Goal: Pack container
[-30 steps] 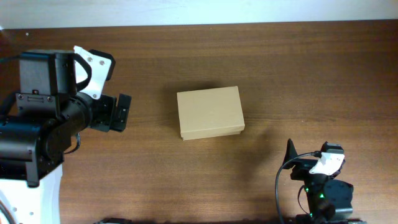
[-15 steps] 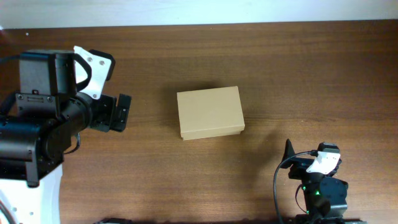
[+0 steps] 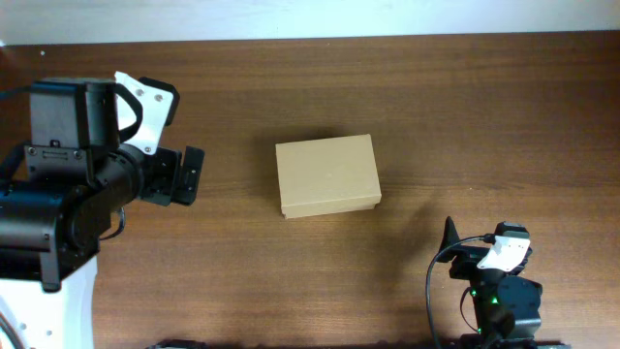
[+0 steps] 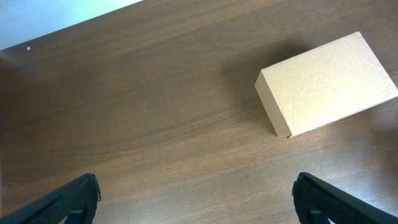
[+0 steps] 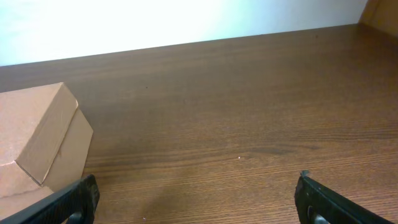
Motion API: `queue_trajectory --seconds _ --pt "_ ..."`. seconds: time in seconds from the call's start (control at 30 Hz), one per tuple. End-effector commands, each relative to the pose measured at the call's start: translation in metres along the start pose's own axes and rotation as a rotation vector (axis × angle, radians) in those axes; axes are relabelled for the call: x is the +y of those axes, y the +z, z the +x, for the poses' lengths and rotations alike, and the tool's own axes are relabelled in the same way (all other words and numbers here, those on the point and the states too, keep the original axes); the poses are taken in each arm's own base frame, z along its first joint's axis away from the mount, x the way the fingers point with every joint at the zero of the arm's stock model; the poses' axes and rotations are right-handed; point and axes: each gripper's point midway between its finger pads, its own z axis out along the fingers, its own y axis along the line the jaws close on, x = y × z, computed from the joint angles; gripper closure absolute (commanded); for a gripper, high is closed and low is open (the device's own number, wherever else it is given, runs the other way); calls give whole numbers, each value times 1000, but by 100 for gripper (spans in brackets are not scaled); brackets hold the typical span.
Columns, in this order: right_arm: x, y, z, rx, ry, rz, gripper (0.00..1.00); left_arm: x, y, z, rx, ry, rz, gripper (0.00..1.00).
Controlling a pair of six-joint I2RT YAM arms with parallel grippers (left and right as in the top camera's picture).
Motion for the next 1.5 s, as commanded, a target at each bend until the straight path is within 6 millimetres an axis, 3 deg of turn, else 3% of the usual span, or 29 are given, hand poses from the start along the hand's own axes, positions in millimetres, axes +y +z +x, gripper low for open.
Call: queue_trajectory --seconds 0.0,0.23,0.4,0.57,0.7,0.8,0.97,1.23,1.47 --pt "-5 1 1 -5 -4 27 1 2 -1 0 -2 -5 -6 1" --pt "-5 1 1 -5 -4 27 1 4 -12 -5 -63 -6 -25 1" --pt "-5 1 1 -5 -4 27 1 10 -32 -41 -352 -12 -73 1" --pt "-5 1 1 -5 -4 26 1 12 -33 -49 -620 -17 -130 1" --pt "-5 1 1 -5 -4 26 1 8 -18 -27 -775 -20 -161 1" --pt "-5 1 1 -5 -4 27 1 8 2 4 -878 -33 -204 1" --pt "-5 1 1 -5 -4 27 2 12 15 45 -967 -55 -276 1" --pt "-5 1 1 -5 -4 27 1 1 45 94 -998 -55 -284 1" --pt "-5 1 1 -5 -4 27 1 -5 80 120 -967 -56 -277 1"
